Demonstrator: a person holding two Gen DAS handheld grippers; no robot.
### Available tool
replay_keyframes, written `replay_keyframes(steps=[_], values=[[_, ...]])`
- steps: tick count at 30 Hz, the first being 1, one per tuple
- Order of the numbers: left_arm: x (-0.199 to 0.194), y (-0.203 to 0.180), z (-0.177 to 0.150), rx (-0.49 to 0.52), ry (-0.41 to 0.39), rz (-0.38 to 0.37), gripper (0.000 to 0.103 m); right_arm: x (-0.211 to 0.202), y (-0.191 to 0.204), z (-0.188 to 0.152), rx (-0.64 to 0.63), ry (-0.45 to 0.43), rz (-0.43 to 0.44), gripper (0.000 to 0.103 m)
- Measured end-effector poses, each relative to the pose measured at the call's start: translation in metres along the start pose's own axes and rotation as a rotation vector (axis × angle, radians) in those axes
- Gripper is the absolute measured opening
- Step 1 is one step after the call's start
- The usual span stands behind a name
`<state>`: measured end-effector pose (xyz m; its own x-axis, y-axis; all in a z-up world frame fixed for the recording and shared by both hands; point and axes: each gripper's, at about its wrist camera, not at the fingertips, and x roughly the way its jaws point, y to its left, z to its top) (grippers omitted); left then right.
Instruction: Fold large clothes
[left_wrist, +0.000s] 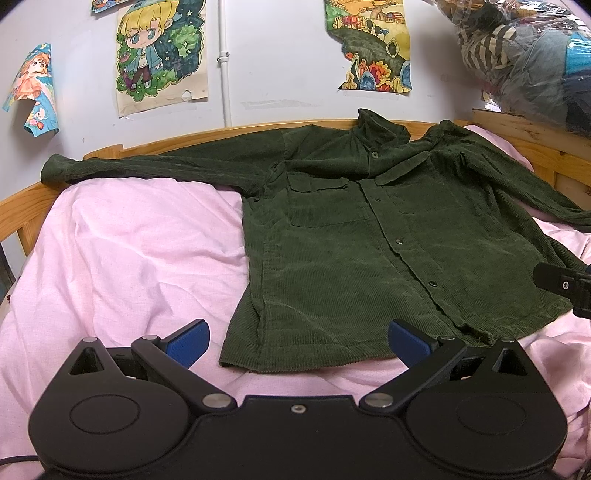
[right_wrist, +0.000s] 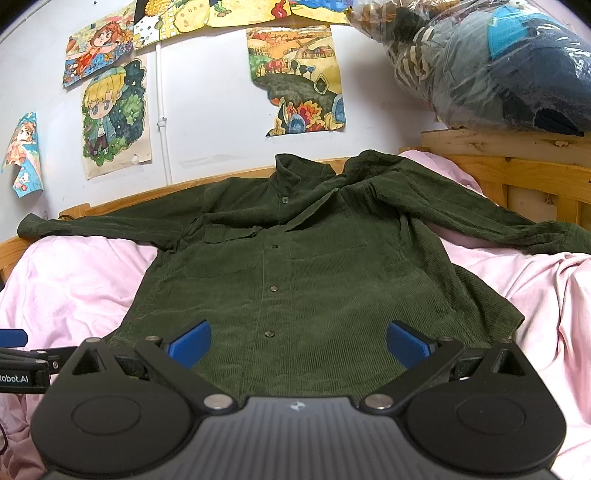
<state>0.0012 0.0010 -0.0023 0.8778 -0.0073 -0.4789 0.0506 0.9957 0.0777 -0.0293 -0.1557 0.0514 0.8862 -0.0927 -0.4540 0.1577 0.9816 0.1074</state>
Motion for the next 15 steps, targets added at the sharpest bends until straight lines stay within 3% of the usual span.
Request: replay_keyframes(steps=[8, 13, 15], values=[[0.0, 0.001, -0.001, -0.002, 0.005, -0.004, 0.102, 0.007, -0.007, -0.002, 0.033, 0.038, -0.003, 0.103], [0.001, 0.0, -0.001, -0.01, 0.011, -0.008, 0.102, 0.026, -0.018, 0.003, 0.122, 0.146, 0.007, 0.103], [0.003, 0.0, 0.001, -0.012, 0.019, -0.009, 0.102, 0.035, -0.021, 0.013, 0.13, 0.21, -0.04, 0.103]])
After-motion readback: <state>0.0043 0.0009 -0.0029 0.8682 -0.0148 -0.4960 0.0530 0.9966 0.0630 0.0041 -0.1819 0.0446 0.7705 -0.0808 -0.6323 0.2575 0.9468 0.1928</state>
